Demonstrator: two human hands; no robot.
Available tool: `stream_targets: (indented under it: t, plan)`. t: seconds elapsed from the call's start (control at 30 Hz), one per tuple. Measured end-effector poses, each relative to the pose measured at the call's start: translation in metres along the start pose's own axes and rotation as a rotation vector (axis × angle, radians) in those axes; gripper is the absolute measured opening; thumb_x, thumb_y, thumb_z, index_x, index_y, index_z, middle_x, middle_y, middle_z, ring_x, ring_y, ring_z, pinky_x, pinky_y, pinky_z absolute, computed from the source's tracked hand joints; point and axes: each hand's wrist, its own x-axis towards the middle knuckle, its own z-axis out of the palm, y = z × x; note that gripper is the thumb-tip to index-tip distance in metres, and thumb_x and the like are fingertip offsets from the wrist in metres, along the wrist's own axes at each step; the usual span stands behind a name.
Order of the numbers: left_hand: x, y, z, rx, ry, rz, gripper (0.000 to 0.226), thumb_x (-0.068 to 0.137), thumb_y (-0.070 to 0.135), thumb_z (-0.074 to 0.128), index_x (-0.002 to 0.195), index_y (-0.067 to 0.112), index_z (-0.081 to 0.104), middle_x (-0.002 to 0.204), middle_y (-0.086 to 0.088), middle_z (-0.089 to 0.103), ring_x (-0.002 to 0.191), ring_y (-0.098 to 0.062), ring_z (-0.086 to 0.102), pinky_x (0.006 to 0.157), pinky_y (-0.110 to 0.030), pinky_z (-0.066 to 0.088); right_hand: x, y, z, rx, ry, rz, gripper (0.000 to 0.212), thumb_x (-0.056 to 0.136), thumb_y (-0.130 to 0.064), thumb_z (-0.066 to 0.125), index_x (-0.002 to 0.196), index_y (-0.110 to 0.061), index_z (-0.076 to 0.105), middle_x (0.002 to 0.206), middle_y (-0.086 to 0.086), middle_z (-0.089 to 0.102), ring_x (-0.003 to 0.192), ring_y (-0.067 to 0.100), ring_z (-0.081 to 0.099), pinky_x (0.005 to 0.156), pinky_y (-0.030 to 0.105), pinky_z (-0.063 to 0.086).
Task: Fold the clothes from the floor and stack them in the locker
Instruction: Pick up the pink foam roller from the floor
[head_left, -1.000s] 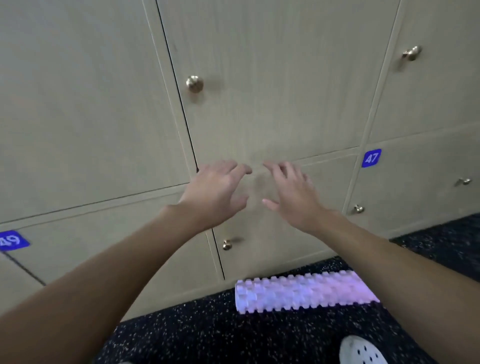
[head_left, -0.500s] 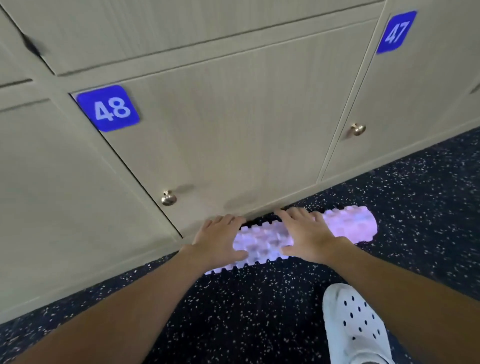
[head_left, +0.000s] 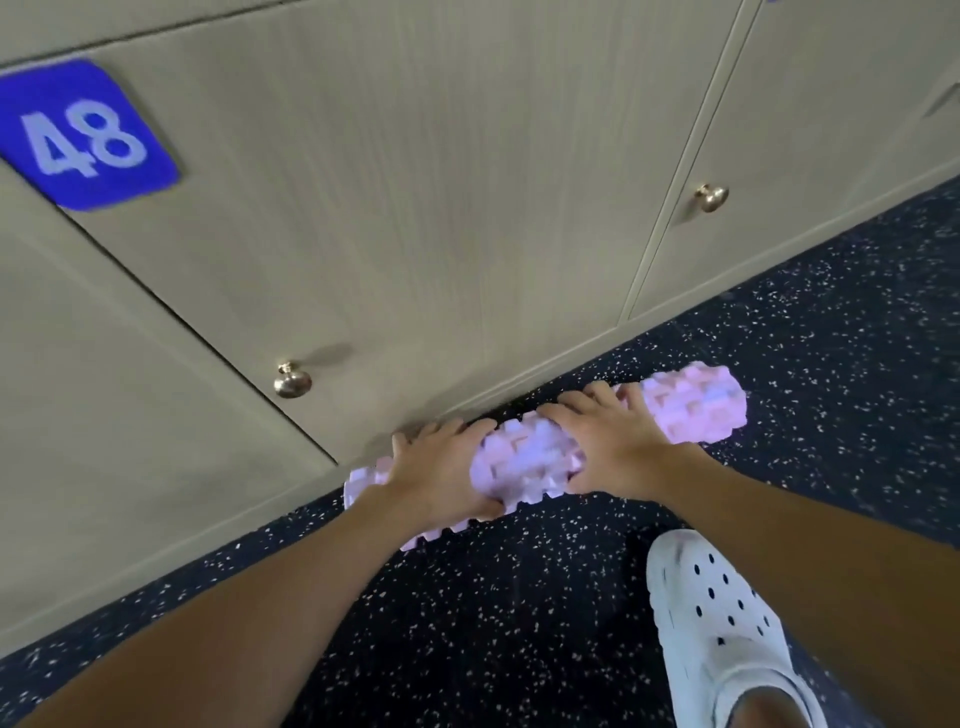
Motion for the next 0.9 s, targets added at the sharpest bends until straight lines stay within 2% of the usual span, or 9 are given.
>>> stream_targets:
  t: [0.2,0.37,0.43,0.53,0.6,0.67,0.73,0.8,0.9]
  plan:
    - [-0.074,-0.013,-0.049,-0.078,0.153,-0.013,0.099,0.066,0.069,0.070,0.150,0.040,0.026,0.142,0.011,0.046,0.132,-0.021,0.043,0.112,-0.045,0.030,-0.045,-0.040,-0.060,-0.022,0.208,0.046,0.097,0.078,-0.060,0.065,0.155,-0.032,0.013,0.158,0.001,0.017,0.148,0.022,0.010,0.119,0.055,-0.005]
    - [-0.157,-0.018,-0.089,-0.191,0.291,0.000,0.093,0.062,0.068,0.070,0.143,0.045,0.032,0.132,0.015,0.048,0.124,-0.015,0.047,0.102,-0.046,0.041,-0.118,-0.080,-0.118,0.141,0.522,0.233,0.104,0.067,-0.071,0.070,0.151,-0.031,0.023,0.159,0.005,0.012,0.148,0.023,0.003,0.119,0.048,-0.007]
    - [-0.196,-0.020,-0.102,-0.303,0.341,0.005,0.089,0.058,0.068,0.070,0.137,0.048,0.035,0.125,0.016,0.050,0.118,-0.016,0.051,0.101,-0.048,0.044,-0.150,-0.099,-0.149,0.281,0.700,0.367,0.109,0.065,-0.068,0.075,0.152,-0.029,0.022,0.159,0.007,0.014,0.147,0.023,0.009,0.118,0.047,0.000]
    - [-0.254,-0.027,-0.117,-0.435,0.426,0.037,0.092,0.052,0.071,0.071,0.135,0.044,0.040,0.118,0.020,0.050,0.112,-0.016,0.055,0.098,-0.047,0.048,-0.197,-0.134,-0.197,0.706,0.914,0.511,0.110,0.066,-0.051,0.086,0.150,-0.019,0.023,0.150,0.012,0.032,0.137,0.027,0.035,0.115,0.046,0.028]
    - [-0.292,-0.031,-0.127,-0.496,0.477,0.059,0.088,0.052,0.071,0.076,0.130,0.044,0.044,0.111,0.019,0.057,0.103,-0.014,0.059,0.091,-0.045,0.052,-0.226,-0.160,-0.222,1.141,0.942,0.343,0.083,0.075,-0.035,0.084,0.139,-0.015,0.036,0.134,0.002,0.052,0.112,0.000,0.057,0.099,0.027,0.049]
    - [-0.333,-0.033,-0.137,-0.586,0.515,0.082,0.086,0.056,0.064,0.083,0.130,0.039,0.046,0.110,0.015,0.060,0.100,-0.014,0.061,0.090,-0.041,0.053,-0.250,-0.195,-0.245,1.395,0.825,0.210,0.077,0.079,-0.039,0.081,0.139,-0.024,0.035,0.129,-0.011,0.057,0.100,-0.009,0.060,0.088,0.026,0.050]
    - [-0.373,-0.034,-0.147,-0.660,0.562,0.099,0.085,0.063,0.048,0.089,0.134,0.032,0.045,0.115,0.009,0.060,0.104,-0.016,0.060,0.090,-0.035,0.051,-0.265,-0.228,-0.265,1.517,0.816,0.189,0.083,0.074,-0.048,0.082,0.139,-0.037,0.030,0.130,-0.018,0.059,0.106,0.008,0.064,0.087,0.041,0.051]
    - [-0.410,-0.038,-0.153,-0.712,0.611,0.116,0.080,0.068,0.038,0.089,0.133,0.030,0.043,0.116,0.006,0.059,0.105,-0.017,0.059,0.089,-0.033,0.050,-0.278,-0.261,-0.286,1.638,0.892,0.153,0.067,0.079,-0.041,0.080,0.130,-0.035,0.037,0.117,-0.017,0.066,0.094,0.013,0.070,0.077,0.043,0.057]
    - [-0.459,-0.056,-0.155,-0.721,0.634,0.134,0.091,0.055,0.054,0.085,0.131,0.036,0.037,0.118,0.010,0.057,0.107,-0.011,0.059,0.090,-0.030,0.050,-0.294,-0.314,-0.307,1.739,0.918,0.114,0.062,0.079,-0.035,0.081,0.126,-0.027,0.041,0.111,-0.011,0.070,0.075,0.009,0.071,0.057,0.032,0.057]
